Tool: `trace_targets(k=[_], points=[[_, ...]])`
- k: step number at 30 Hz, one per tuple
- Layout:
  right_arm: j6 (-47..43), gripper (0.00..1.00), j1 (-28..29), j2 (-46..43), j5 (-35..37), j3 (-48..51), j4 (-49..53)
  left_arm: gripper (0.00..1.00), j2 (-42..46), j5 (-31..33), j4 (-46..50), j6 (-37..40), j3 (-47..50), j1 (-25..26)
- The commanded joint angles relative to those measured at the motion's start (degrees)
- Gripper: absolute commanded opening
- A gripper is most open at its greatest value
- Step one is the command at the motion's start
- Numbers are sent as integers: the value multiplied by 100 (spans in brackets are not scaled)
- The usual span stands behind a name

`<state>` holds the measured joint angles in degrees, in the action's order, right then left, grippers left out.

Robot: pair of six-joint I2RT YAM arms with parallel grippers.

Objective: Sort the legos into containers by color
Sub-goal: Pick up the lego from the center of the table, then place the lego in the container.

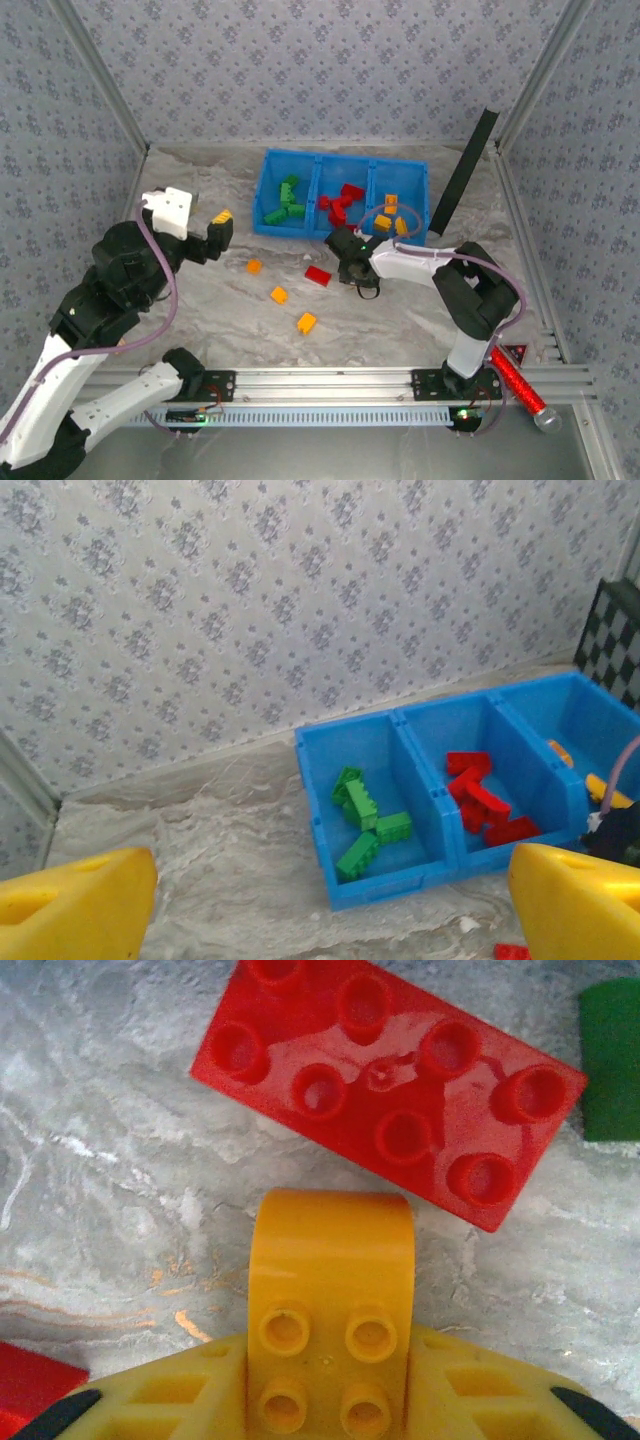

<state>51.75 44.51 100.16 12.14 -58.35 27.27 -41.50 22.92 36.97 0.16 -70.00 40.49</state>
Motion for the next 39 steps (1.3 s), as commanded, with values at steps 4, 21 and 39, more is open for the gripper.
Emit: trace_targets(k=[4,21,39], points=[[-535,32,120,-308,207,-51,1000,95,213,509,2,478,267,-99],[-2926,32,-1450,-1964,1224,-901,1709,98,211,423,-2,503,502,-155],[-3715,33,-2322,241,198,-2070,543,99,-253,275,107,453,491,-419]])
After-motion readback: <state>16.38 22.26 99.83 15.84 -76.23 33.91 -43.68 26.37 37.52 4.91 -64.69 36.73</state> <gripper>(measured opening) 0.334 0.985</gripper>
